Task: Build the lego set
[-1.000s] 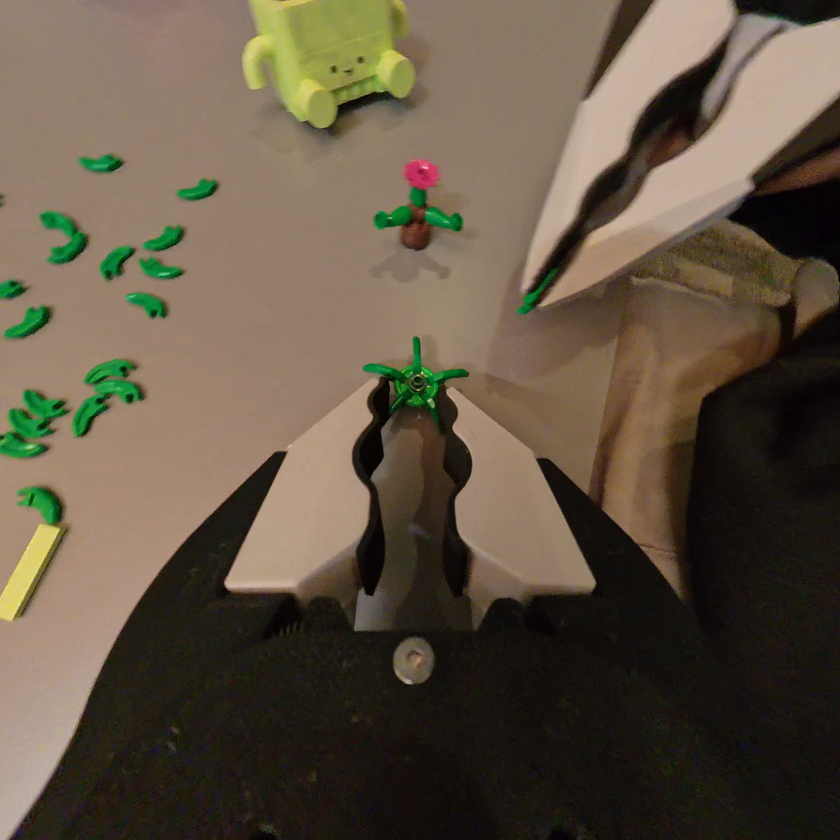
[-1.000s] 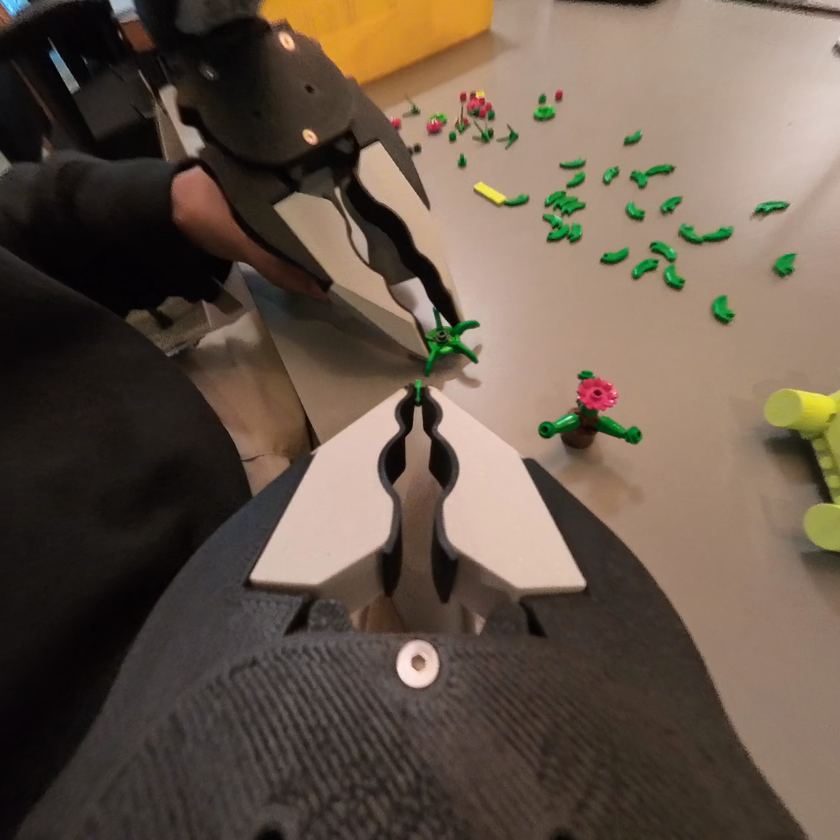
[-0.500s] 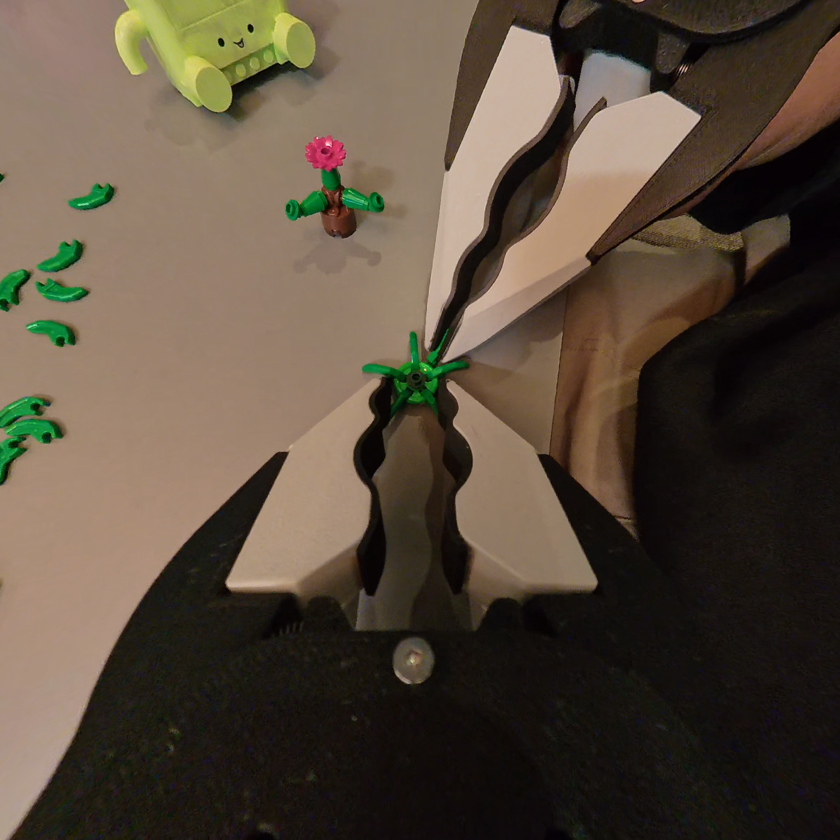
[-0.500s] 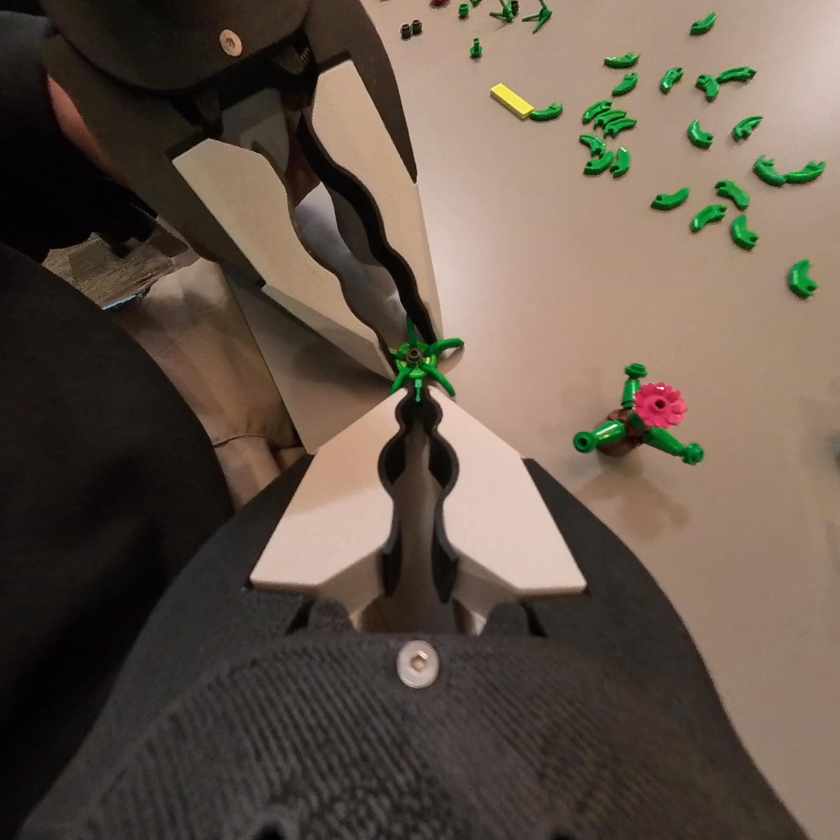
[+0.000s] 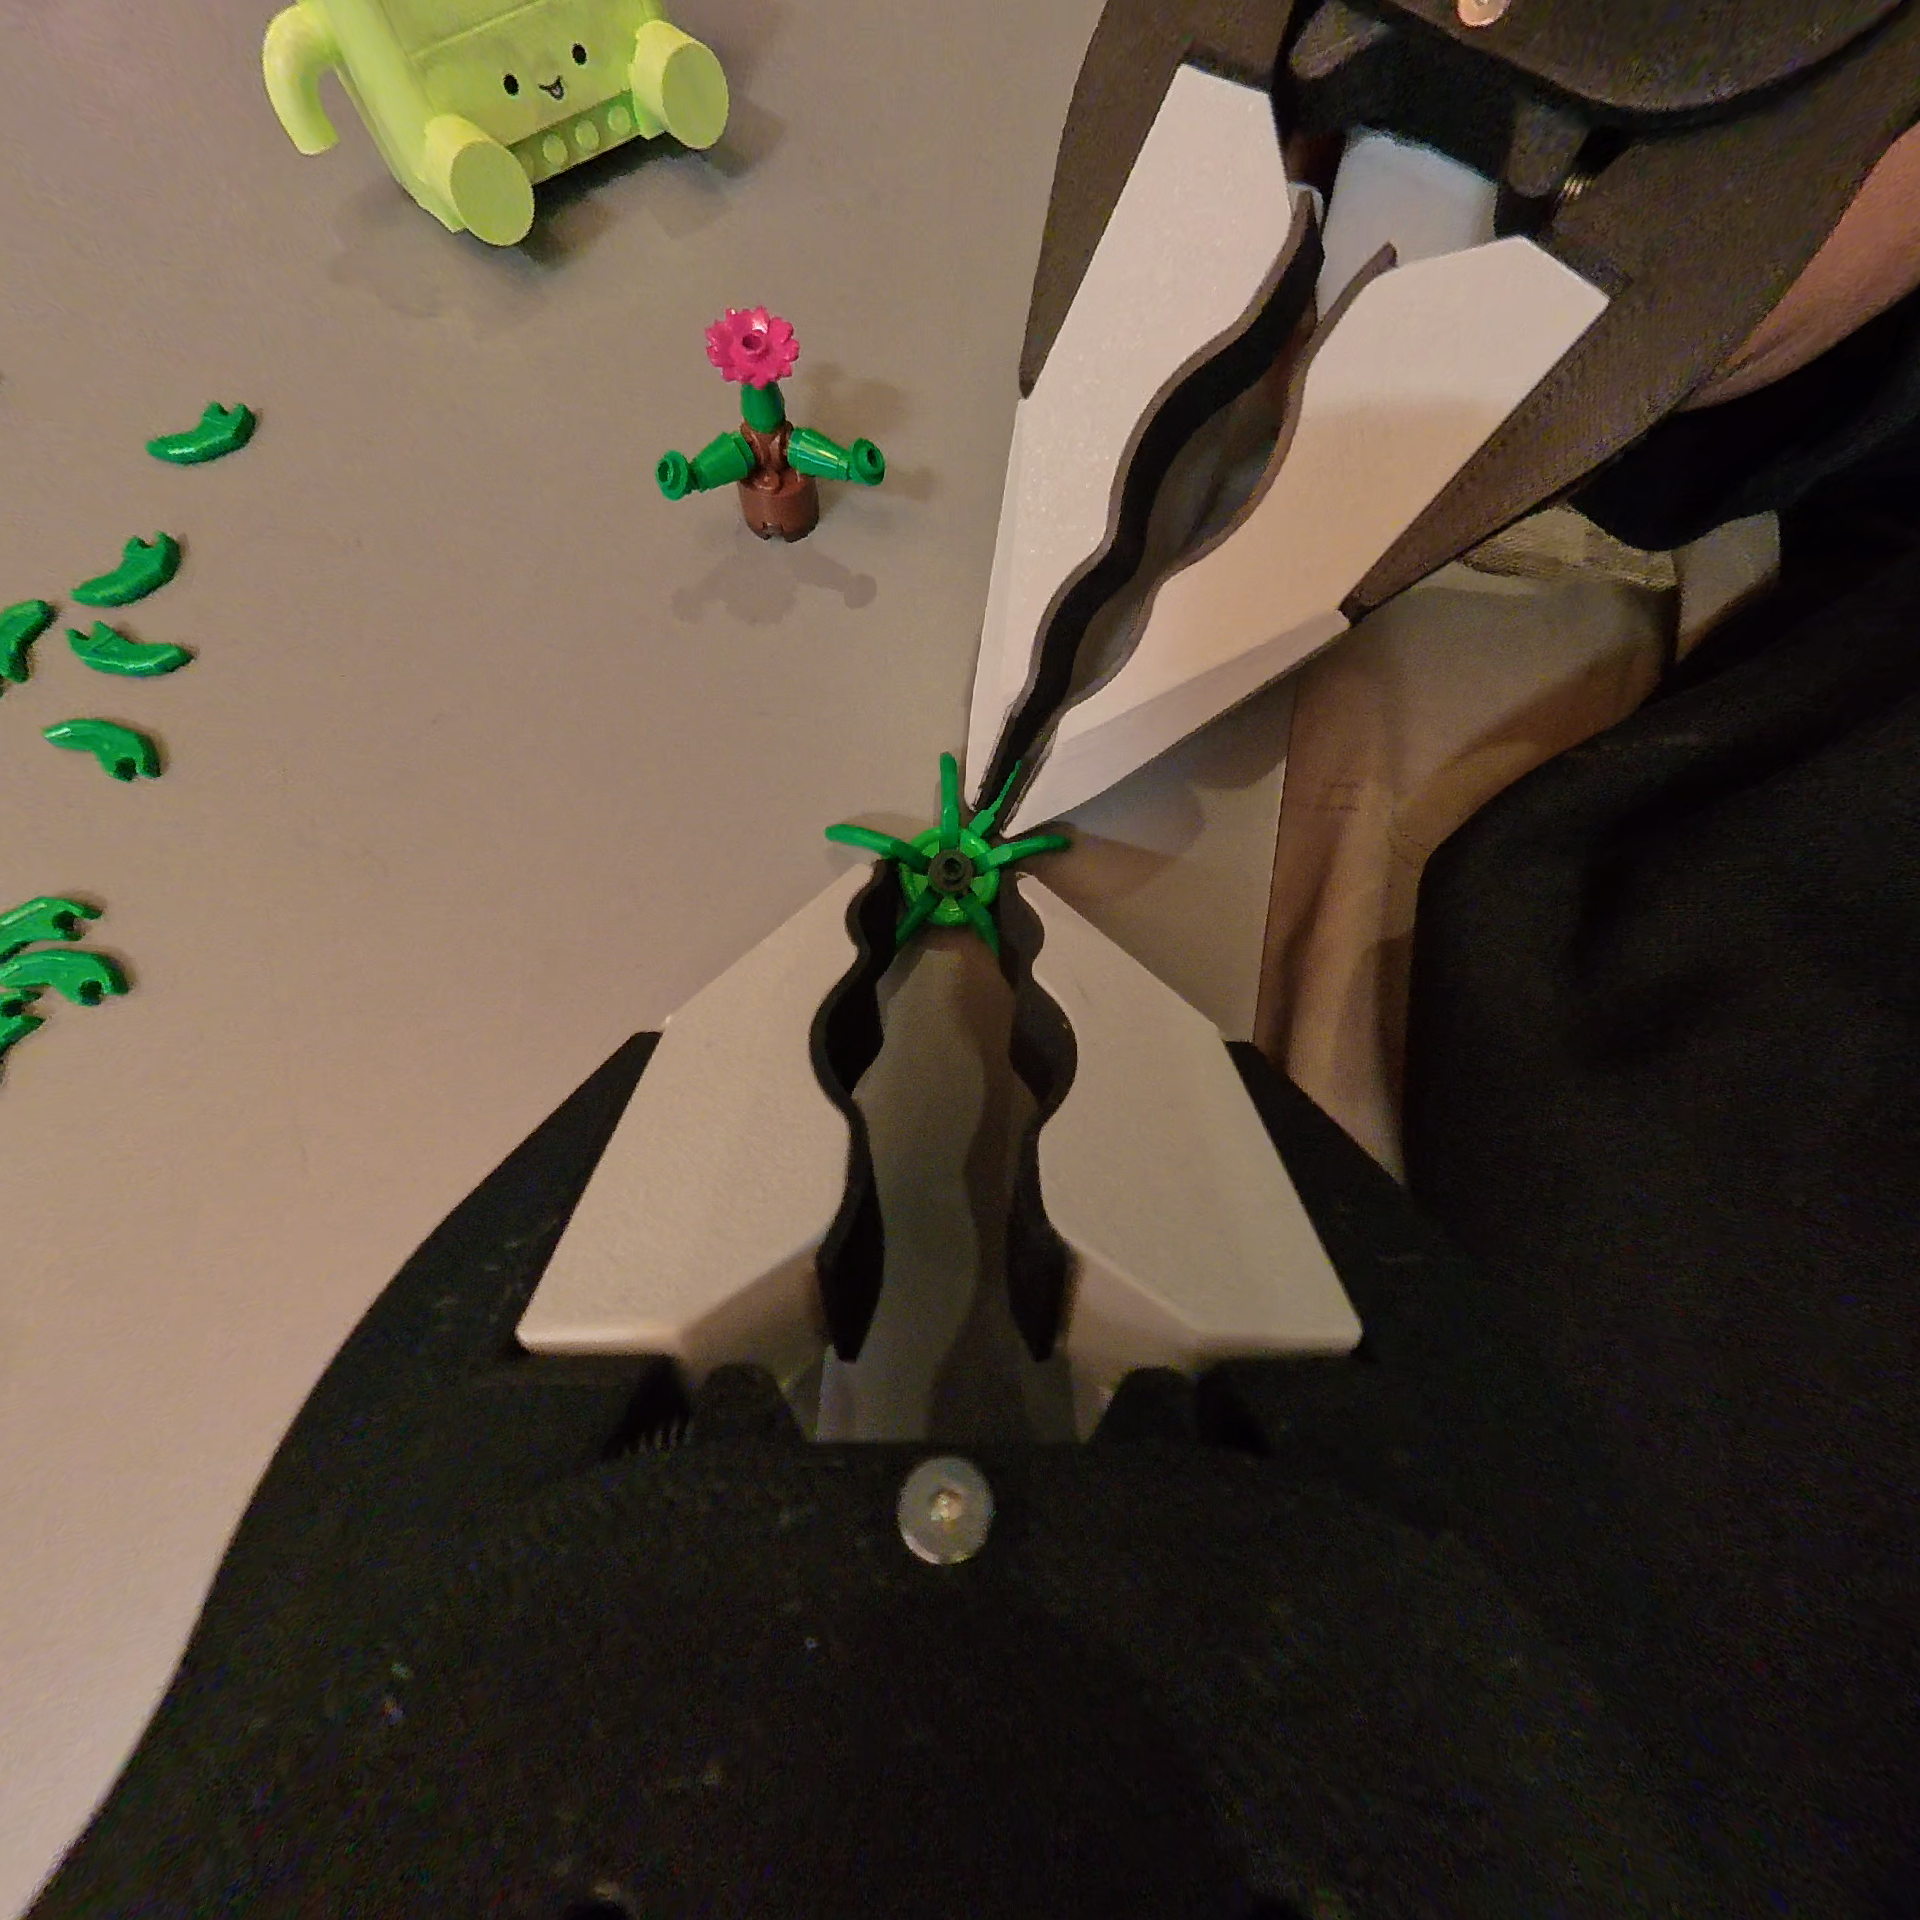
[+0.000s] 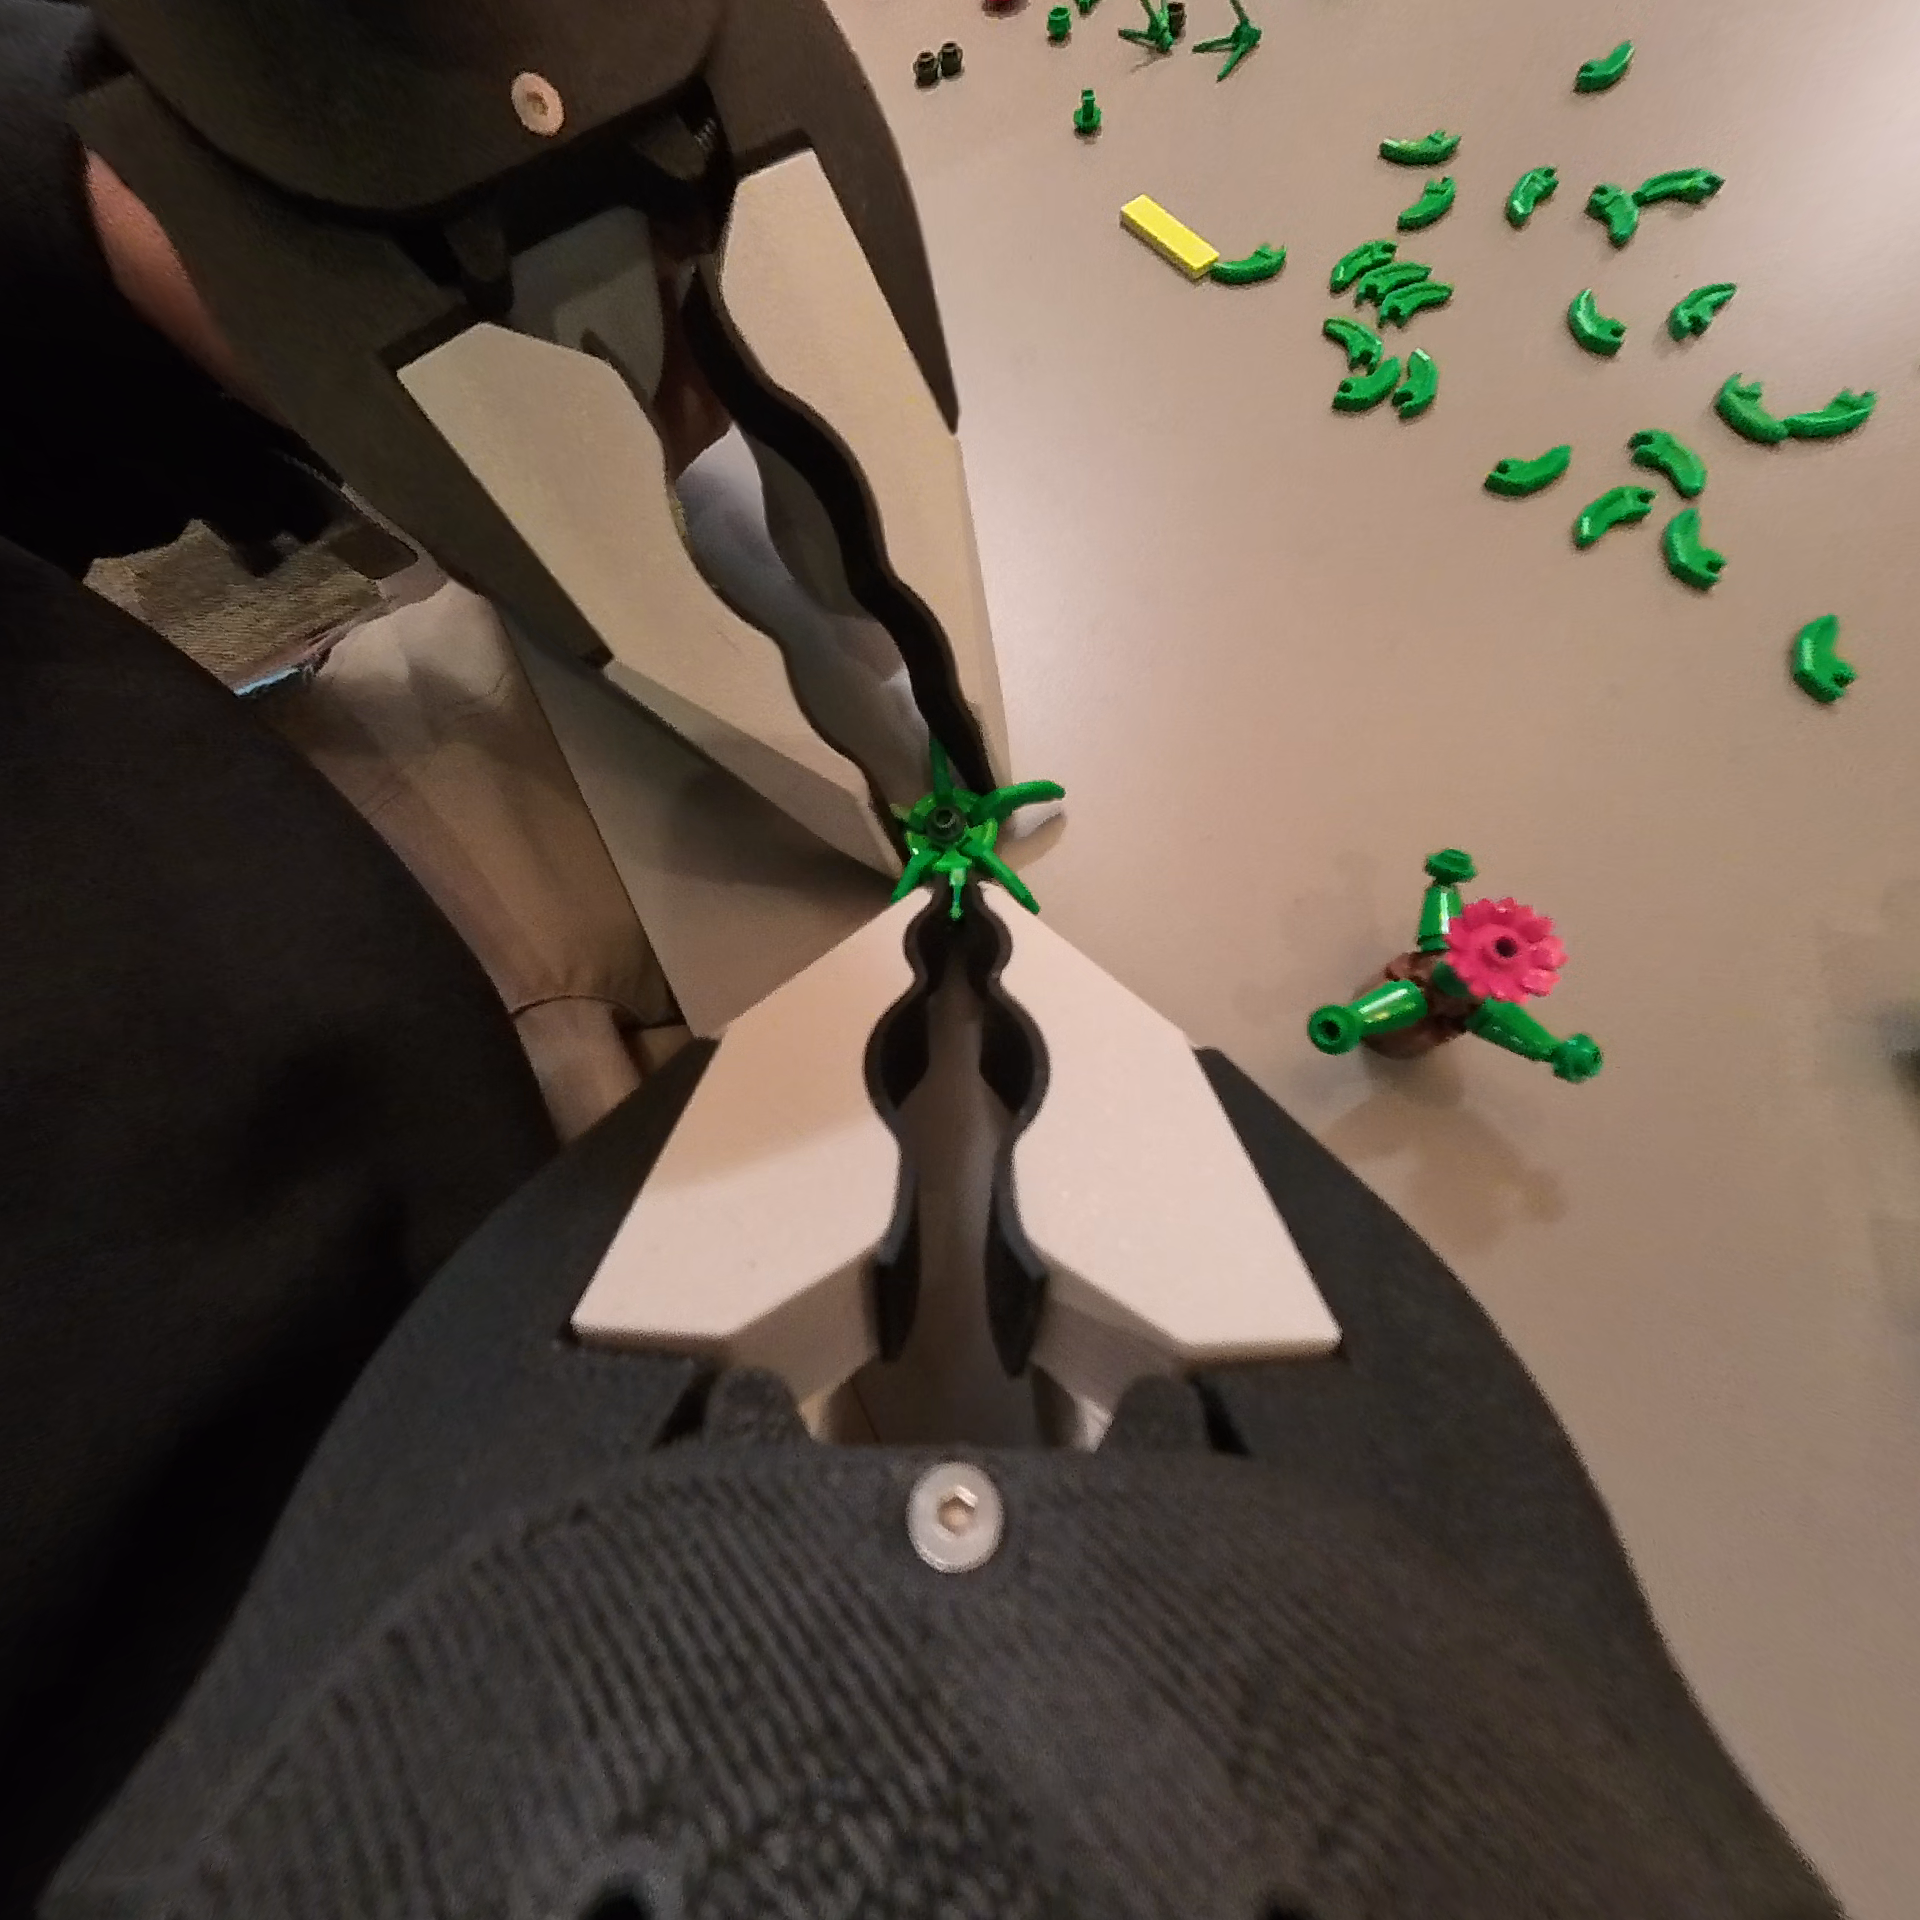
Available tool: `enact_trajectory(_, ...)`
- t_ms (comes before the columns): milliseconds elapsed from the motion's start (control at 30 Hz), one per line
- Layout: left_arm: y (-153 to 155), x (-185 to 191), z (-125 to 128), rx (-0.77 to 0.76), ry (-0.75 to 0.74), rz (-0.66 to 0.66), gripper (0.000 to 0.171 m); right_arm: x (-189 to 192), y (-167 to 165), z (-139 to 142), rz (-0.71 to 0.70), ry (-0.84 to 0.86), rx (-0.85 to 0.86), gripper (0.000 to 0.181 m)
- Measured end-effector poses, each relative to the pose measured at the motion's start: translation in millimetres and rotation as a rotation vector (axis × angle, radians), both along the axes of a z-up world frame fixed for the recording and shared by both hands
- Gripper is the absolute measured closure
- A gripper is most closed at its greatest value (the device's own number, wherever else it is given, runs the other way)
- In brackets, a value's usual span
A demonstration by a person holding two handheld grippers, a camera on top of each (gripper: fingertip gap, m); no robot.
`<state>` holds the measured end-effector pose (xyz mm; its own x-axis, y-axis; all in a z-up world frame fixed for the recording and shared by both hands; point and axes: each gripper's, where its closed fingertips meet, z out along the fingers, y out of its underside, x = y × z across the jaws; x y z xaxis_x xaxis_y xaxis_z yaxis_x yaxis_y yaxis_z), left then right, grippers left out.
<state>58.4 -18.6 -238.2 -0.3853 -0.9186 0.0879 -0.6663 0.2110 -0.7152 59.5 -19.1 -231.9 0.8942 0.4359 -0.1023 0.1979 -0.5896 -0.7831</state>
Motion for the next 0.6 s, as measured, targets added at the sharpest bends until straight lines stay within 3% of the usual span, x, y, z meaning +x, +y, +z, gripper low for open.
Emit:
enact_trajectory(200, -1, -1, 1, -0.063, 0.021, 0.012, 0.151, -1, -1, -1, 0.007, -0.028, 0.004, 0.180)
enact_trajectory(333, -2, -5, 8, -0.200, 0.030, 0.038, 0.120, -1, -1, -2, 0.009, -0.038, 0.011, 0.180)
enact_trajectory(400, 7, -7, 15, -0.237, 0.015, 0.090, 0.116, -1, -2, -2, 0.011, -0.039, 0.014, 0.180)
enact_trajectory(467, 14, -8, 27, -0.302, -0.011, 0.152, 0.117, -1, -3, -2, 0.011, -0.038, 0.018, 0.180)
enact_trajectory(600, 13, -17, 38, -0.591, 0.042, 0.327, 0.147, 1, -3, -2, 0.004, -0.046, 0.025, 0.180)
